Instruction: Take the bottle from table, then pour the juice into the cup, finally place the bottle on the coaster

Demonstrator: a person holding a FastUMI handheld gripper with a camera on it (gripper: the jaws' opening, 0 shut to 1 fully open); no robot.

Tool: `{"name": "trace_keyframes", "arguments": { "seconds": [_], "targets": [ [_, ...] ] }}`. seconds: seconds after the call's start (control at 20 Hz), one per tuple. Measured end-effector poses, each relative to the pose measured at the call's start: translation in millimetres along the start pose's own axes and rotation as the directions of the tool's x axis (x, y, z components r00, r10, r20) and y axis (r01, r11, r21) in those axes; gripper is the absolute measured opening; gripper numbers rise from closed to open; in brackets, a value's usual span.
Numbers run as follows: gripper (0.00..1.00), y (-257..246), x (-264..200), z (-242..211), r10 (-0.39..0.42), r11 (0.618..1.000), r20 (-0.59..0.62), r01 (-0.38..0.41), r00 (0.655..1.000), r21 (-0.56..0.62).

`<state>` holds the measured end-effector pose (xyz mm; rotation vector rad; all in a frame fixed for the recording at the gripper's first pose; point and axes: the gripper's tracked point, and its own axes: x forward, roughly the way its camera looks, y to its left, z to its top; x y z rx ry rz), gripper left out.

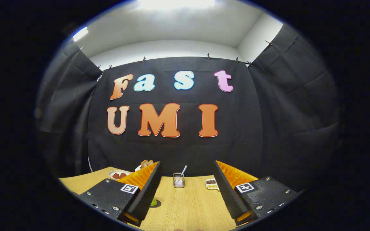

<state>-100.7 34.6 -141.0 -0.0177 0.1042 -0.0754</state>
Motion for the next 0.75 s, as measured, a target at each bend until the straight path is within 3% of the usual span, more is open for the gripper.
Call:
{"name": "trace_keyframes", "arguments": {
  "seconds": [0.25, 0.75],
  "targets": [
    [0.94, 3, -9, 3, -0.004, 0.999, 0.022, 0.005, 1.0, -0.042],
    [0.95, 3, -17, -16, -0.018, 1.0, 0.004, 0.018, 1.0, -0.007]
  ]
}}
